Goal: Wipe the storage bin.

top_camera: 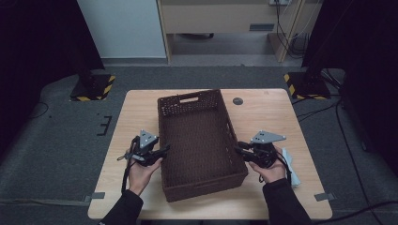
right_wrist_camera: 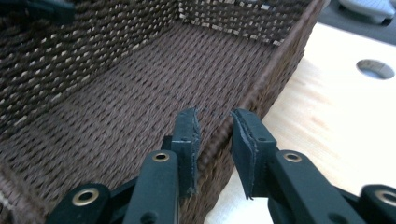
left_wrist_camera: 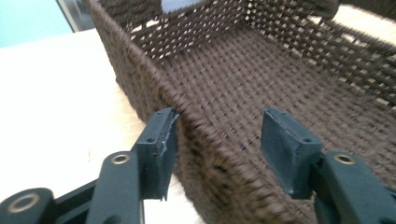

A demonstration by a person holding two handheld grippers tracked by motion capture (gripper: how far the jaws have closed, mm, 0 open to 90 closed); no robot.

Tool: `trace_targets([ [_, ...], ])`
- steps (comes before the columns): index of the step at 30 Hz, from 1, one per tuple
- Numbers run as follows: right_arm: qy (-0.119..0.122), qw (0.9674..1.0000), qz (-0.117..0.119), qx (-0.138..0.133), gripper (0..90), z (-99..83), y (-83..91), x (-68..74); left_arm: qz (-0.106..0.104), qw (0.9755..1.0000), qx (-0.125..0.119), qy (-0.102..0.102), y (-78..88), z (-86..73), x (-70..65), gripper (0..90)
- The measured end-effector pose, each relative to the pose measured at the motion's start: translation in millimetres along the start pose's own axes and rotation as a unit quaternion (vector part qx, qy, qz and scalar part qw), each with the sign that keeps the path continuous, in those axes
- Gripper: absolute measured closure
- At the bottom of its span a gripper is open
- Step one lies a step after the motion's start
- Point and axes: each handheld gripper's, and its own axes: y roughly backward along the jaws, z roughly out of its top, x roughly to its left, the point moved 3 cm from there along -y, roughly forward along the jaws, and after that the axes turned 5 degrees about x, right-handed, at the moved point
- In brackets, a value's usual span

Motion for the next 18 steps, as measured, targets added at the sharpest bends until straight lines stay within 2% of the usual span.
trace_targets([
  [2, -0.008, 0.9999, -0.008, -0.012, 67.5, 3.2, -1.2, -2.8, -0.014, 0.9999, 0.0, 0.009, -2.9, -0.5, 1.1, 46.1],
  [7, -0.012, 0.9997, -0.018, -0.011, 65.6, 3.8, -9.0, -6.1, -0.008, 1.0, 0.003, 0.0, -8.1, 1.9, 1.2, 46.9],
  [10, -0.018, 0.9997, -0.011, -0.01, 66.0, 2.6, -14.4, -4.2, -0.01, 0.9999, 0.003, 0.0, -9.6, 2.9, 5.5, 48.2],
  [16, -0.006, 0.9999, -0.012, -0.008, 65.9, 3.9, -14.2, 2.6, -0.016, 0.9999, -0.001, -0.001, -12.2, 4.8, 12.6, 51.2],
  [18, -0.009, 0.9996, -0.022, -0.013, 62.3, 5.2, -15.3, 1.4, -0.017, 0.9999, 0.0, -0.003, -12.5, 5.0, 12.8, 51.6],
])
